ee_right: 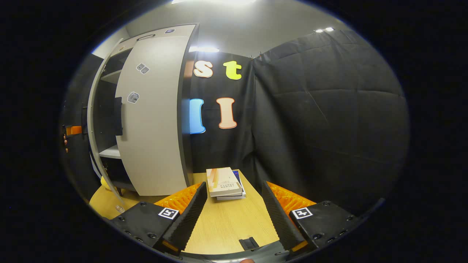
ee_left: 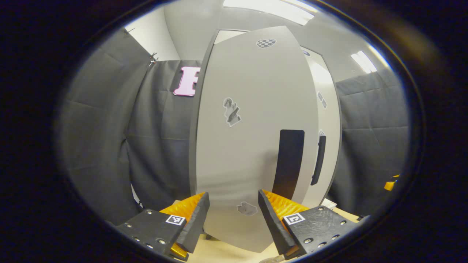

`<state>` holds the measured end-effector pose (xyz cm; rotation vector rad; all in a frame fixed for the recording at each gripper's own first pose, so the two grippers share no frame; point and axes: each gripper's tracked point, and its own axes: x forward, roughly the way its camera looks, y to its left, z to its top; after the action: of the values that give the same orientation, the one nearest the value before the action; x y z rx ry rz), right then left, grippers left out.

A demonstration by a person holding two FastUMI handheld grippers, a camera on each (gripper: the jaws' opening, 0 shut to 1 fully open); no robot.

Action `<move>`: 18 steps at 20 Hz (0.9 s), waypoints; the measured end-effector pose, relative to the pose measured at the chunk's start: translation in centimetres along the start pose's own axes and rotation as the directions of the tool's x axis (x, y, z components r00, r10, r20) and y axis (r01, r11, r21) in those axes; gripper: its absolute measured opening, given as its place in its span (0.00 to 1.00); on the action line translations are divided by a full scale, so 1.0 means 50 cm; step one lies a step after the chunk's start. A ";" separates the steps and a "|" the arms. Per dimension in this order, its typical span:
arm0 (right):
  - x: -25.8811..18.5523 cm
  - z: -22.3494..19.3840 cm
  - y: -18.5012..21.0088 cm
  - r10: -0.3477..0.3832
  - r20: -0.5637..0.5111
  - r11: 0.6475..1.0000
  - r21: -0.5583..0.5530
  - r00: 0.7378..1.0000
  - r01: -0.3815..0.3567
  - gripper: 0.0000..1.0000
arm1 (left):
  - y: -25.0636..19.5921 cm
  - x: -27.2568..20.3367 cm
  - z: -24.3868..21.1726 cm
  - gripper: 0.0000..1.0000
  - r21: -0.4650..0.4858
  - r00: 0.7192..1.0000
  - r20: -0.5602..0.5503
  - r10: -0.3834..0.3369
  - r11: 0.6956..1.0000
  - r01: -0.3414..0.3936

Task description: Grasp the bottle in the cabinet with the left hand and place it on the coaster, then close the right door with the right hand and the left door with the left hand.

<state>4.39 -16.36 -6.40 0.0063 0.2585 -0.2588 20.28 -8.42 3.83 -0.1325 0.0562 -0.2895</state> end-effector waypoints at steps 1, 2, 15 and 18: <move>0.000 -0.005 -0.006 -0.001 -0.004 1.000 0.000 1.000 0.001 0.96 | -0.015 0.009 0.000 0.83 -0.009 1.000 0.002 -0.013 1.000 0.013; -0.001 -0.006 -0.010 -0.003 -0.006 1.000 0.000 1.000 0.003 0.96 | -0.020 0.016 0.002 0.83 -0.002 1.000 0.008 0.003 1.000 -0.003; -0.016 0.033 0.054 0.159 0.077 0.987 0.005 0.984 -0.160 0.94 | -0.016 -0.080 0.029 0.82 0.098 0.993 0.076 0.093 0.990 -0.101; -0.019 0.043 0.085 0.227 0.088 0.974 -0.012 0.970 -0.227 0.96 | 0.003 -0.156 0.028 0.82 0.109 0.987 0.083 0.141 0.983 -0.150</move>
<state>5.12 -12.08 -4.17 0.0229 0.1678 -0.0303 12.94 -5.86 5.50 -0.0242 -0.0253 -0.1411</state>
